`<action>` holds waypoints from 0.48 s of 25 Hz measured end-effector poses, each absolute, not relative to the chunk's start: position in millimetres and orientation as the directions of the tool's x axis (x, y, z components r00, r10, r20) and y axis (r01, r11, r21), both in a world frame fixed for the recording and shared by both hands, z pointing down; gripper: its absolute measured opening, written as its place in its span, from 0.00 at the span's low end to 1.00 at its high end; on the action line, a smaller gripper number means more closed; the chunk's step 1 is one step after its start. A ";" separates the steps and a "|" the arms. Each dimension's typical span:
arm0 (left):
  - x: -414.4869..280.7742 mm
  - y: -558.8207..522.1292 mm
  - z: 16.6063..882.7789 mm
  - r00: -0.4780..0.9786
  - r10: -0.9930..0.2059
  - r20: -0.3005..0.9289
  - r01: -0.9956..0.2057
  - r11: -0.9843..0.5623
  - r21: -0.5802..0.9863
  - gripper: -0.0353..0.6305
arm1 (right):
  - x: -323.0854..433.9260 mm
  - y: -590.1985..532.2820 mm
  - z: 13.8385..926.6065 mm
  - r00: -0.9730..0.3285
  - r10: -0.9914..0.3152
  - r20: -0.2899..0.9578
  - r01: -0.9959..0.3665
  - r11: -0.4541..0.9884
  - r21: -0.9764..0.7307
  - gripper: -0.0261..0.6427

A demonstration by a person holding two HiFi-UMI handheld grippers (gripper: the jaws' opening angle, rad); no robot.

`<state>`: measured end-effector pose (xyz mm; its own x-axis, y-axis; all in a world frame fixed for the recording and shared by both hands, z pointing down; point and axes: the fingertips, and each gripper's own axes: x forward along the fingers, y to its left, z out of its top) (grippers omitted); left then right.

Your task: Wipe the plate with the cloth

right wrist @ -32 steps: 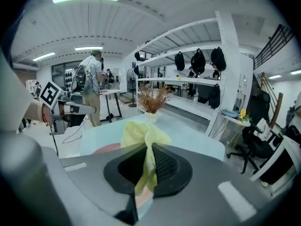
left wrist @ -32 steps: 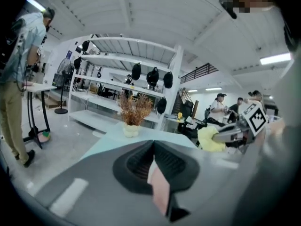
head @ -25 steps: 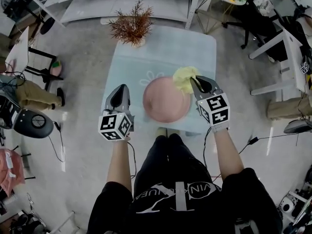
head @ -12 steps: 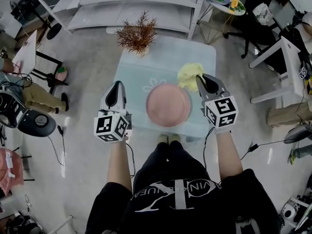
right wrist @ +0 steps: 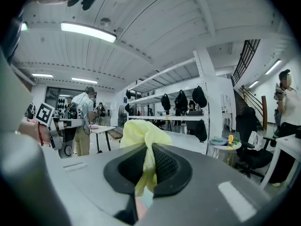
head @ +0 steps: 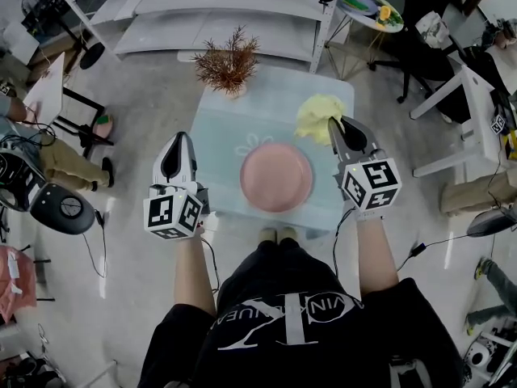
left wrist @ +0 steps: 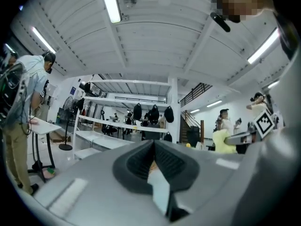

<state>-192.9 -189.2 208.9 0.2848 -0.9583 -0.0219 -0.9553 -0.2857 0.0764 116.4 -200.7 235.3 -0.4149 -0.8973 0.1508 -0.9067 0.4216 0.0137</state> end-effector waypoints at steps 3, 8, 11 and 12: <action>-194.5 -185.3 198.7 0.275 -0.960 -0.043 -0.959 -0.277 0.064 0.05 | 117.9 -199.5 228.0 -0.413 -0.901 0.132 -0.908 0.418 0.010 0.08; -193.1 -179.9 189.6 0.265 -0.962 -0.063 -0.963 -0.267 0.039 0.05 | 123.0 -197.5 219.5 -0.407 -0.907 0.105 -0.912 0.410 0.004 0.08; -190.2 -178.3 188.8 0.261 -0.963 -0.061 -0.964 -0.263 0.027 0.05 | 127.5 -197.8 214.8 -0.406 -0.909 0.093 -0.913 0.408 -0.002 0.08; -190.1 -179.0 188.7 0.261 -0.964 -0.060 -0.965 -0.263 0.026 0.05 | 128.1 -198.7 212.9 -0.405 -0.910 0.090 -0.914 0.406 -0.002 0.08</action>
<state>-190.1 -179.0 188.7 0.2608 -0.9635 -0.0598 -0.9645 -0.2626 0.0258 128.1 -198.7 212.9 -0.4050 -0.9099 0.0896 -0.9137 0.4064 -0.0022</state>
